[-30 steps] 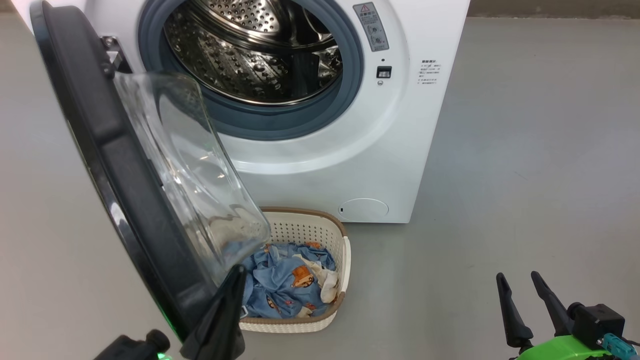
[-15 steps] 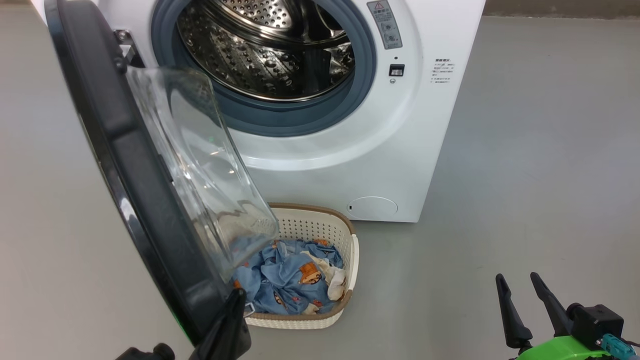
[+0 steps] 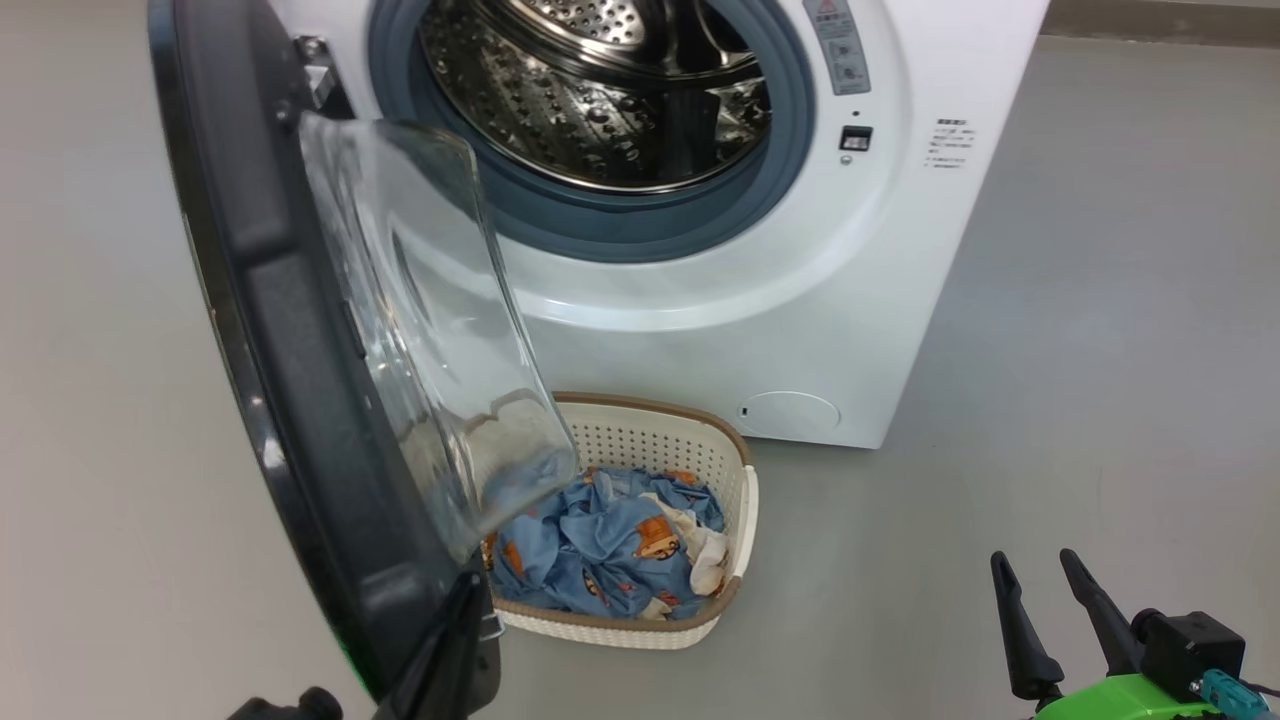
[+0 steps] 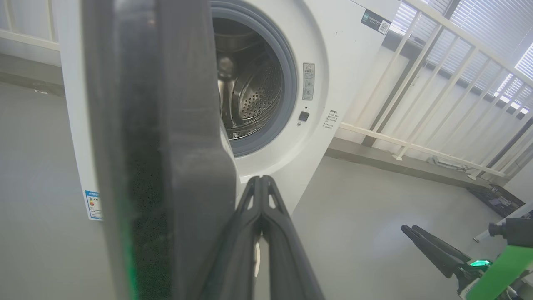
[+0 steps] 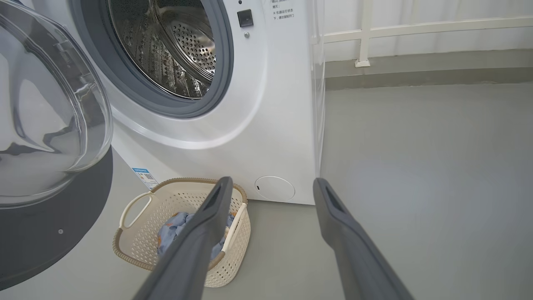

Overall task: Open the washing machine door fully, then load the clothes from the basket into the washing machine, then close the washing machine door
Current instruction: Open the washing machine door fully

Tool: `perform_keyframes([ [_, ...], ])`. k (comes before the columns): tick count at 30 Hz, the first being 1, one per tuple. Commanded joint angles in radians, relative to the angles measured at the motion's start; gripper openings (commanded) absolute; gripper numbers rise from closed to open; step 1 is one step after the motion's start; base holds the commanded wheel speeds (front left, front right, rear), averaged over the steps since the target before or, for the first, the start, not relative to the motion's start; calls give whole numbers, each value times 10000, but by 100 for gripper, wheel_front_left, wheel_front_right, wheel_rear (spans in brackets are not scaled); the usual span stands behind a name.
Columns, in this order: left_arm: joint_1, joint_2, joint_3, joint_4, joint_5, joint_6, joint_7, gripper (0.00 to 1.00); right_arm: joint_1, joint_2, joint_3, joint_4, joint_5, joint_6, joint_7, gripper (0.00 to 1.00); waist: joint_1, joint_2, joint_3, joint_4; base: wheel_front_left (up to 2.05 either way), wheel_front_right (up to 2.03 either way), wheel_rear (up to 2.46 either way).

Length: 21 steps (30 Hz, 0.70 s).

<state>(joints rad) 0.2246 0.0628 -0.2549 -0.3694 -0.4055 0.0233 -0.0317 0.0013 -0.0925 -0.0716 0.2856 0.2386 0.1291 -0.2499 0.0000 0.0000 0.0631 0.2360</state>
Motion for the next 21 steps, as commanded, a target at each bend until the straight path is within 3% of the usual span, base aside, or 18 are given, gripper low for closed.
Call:
perform_keyframes([
  [1,-443,22,680,-44,-106,282,-136,0,-155,-24,249,-195,-113,16,-118,100,0,0,53,229,0,0,0],
  [21,-930,184,2295,1203,-595,886,-965,0,-148,-78,395,-77,-125,16,-118,100,0,0,104,1356,0,0,0],
])
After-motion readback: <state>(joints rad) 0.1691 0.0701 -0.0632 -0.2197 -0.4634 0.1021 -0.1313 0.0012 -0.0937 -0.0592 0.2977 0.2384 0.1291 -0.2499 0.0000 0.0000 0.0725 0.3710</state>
